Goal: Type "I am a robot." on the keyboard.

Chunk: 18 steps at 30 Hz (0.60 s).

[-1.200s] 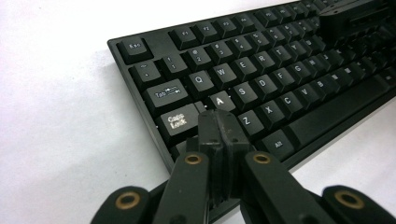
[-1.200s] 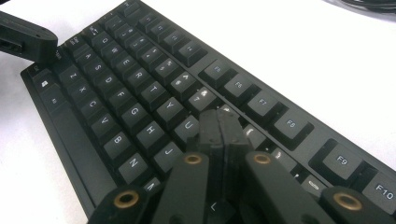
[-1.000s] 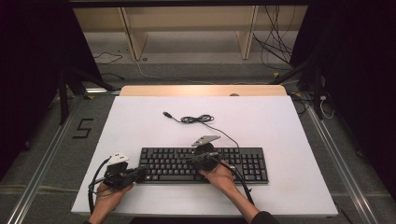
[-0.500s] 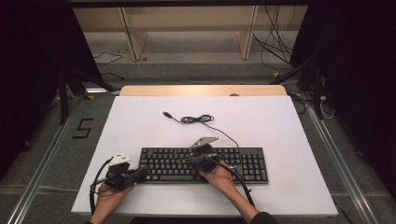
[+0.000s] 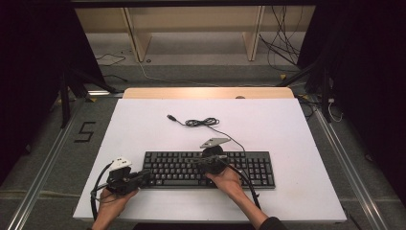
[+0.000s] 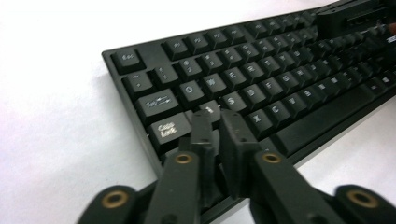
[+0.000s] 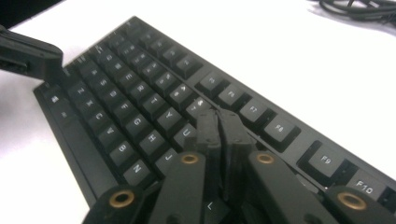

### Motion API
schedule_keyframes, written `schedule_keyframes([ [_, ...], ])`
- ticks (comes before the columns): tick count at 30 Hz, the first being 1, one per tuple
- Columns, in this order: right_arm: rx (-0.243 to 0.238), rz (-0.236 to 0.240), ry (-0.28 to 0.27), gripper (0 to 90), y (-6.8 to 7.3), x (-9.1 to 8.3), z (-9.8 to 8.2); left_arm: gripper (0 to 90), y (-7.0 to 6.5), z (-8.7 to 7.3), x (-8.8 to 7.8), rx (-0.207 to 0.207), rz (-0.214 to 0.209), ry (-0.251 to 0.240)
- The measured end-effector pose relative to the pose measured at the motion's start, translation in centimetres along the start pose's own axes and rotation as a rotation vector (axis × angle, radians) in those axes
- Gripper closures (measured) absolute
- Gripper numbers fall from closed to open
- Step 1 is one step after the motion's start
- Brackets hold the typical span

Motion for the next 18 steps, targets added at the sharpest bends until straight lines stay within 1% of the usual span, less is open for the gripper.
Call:
schedule_keyframes([
  [1, 0.004, 0.011, -0.006, 85.1, 0.1, -0.2, 0.1, 78.1, -0.1, 0.1, -0.1, 0.001, -0.004, -0.009],
  [2, 0.004, 0.011, -0.006, 85.1, 0.1, -0.2, 0.1, 78.1, -0.2, 0.3, -0.1, -0.008, -0.005, -0.020],
  [5, 0.010, 0.025, -0.020, 79.2, 0.3, -0.4, 0.3, 71.0, -0.3, 0.5, -0.3, -0.006, -0.013, -0.037],
  [6, 0.015, 0.042, -0.028, 73.1, 0.5, -0.5, 0.5, 66.1, -0.3, 0.6, -0.3, -0.008, -0.014, -0.042],
  [7, 0.014, 0.045, -0.034, 69.7, 0.6, -0.6, 0.5, 64.0, -0.4, 0.6, -0.4, -0.012, -0.018, -0.048],
  [8, 0.014, 0.045, -0.034, 69.7, 0.6, -0.6, 0.5, 64.0, -0.5, 0.7, -0.4, -0.015, -0.025, -0.058],
  [9, 0.019, 0.063, -0.040, 66.5, 0.8, -0.8, 0.7, 57.8, -0.6, 0.8, -0.4, -0.014, -0.030, -0.065],
  [10, 0.019, 0.063, -0.040, 66.5, 0.8, -0.8, 0.7, 57.8, -0.6, 0.9, -0.5, -0.009, -0.035, -0.071],
  [11, 0.022, 0.068, -0.045, 64.2, 0.9, -0.9, 0.7, 55.0, -0.7, 1.0, -0.6, -0.009, -0.037, -0.078],
  [13, 0.028, 0.074, -0.049, 56.7, 1.1, -1.1, 0.8, 50.3, -0.9, 1.2, -0.6, -0.008, -0.039, -0.091],
  [14, 0.028, 0.077, -0.049, 55.8, 1.1, -1.2, 0.9, 47.7, -1.0, 1.2, -0.6, -0.006, -0.042, -0.095],
  [15, 0.025, 0.090, -0.056, 52.9, 1.3, -1.3, 0.9, 44.4, -1.1, 1.3, -0.6, -0.005, -0.043, -0.101],
  [16, 0.025, 0.090, -0.056, 52.9, 1.3, -1.3, 0.9, 44.4, -1.2, 1.3, -0.6, -0.004, -0.045, -0.105],
  [18, 0.023, 0.097, -0.058, 48.1, 1.5, -1.5, 1.0, 41.2, -1.3, 1.4, -0.6, -0.001, -0.049, -0.114],
])
Point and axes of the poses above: each handheld gripper's, and its own axes: x roughly forward along the jaws, z roughly out of its top, y roughly to its left, the point moved 9 cm from there along x, roughly forward along the jaws, and after that the axes turned 10 degrees about -y, right-handed, at the moved point
